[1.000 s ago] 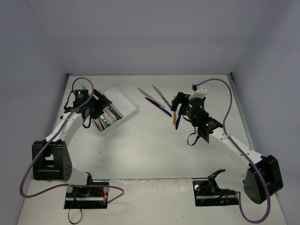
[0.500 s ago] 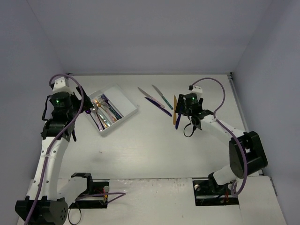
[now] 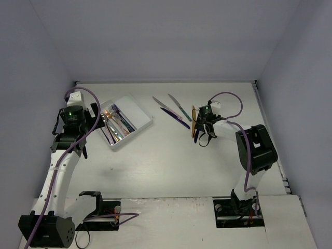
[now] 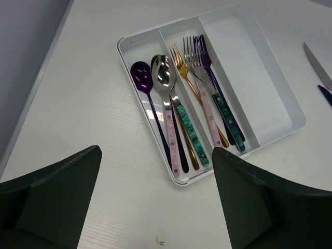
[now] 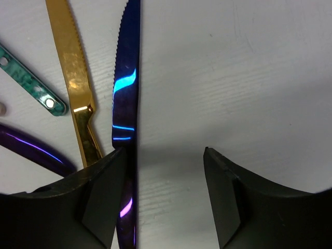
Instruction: Sort the eating utensils into containers
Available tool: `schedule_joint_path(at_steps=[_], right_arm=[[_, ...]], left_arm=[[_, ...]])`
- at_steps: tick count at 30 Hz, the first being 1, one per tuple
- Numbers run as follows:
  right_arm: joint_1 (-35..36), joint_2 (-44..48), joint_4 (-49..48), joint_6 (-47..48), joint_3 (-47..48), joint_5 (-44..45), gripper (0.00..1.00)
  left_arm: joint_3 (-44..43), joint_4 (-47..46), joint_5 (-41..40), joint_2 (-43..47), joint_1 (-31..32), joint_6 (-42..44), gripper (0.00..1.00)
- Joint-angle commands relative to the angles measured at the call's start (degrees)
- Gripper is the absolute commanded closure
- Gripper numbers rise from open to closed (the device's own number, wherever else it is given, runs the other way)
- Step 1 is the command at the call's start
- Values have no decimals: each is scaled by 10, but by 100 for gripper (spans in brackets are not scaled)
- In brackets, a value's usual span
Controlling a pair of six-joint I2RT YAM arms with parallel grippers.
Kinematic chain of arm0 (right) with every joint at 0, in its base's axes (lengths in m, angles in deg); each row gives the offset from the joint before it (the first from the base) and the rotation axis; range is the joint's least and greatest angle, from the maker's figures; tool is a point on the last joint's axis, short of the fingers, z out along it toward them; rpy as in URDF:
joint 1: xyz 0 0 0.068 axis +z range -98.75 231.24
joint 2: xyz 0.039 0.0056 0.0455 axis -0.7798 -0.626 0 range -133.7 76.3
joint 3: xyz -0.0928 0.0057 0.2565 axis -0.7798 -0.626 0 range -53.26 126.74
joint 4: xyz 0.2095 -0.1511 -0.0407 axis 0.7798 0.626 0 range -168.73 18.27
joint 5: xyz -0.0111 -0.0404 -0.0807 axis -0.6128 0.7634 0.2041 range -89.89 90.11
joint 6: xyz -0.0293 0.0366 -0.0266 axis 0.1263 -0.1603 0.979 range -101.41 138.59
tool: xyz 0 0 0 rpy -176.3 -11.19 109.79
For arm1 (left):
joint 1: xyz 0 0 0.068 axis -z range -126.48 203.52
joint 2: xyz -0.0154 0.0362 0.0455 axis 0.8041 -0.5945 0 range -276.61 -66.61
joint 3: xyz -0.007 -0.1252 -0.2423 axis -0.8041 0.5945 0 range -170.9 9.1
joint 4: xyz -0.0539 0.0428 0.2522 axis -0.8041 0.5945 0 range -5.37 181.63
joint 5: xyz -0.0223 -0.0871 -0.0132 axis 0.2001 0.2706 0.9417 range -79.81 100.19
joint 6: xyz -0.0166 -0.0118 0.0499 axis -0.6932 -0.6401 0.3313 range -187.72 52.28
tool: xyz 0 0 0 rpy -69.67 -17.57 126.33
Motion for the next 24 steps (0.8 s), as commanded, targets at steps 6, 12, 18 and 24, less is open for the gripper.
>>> schedule_joint_path(at_steps=[6, 12, 18, 24], right_arm=[[-4, -3, 0, -20, 30, -12, 47], [0, 15, 5, -17, 17, -22, 49], [4, 15, 36, -18, 10, -25, 49], [8, -8, 82, -12, 31, -13, 50]], left_arm=[[-8, -26, -22, 19, 20, 23, 14], [-6, -27, -21, 20, 24, 23, 14], [-5, -29, -17, 20, 23, 23, 14], [-3, -29, -19, 23, 24, 23, 14]])
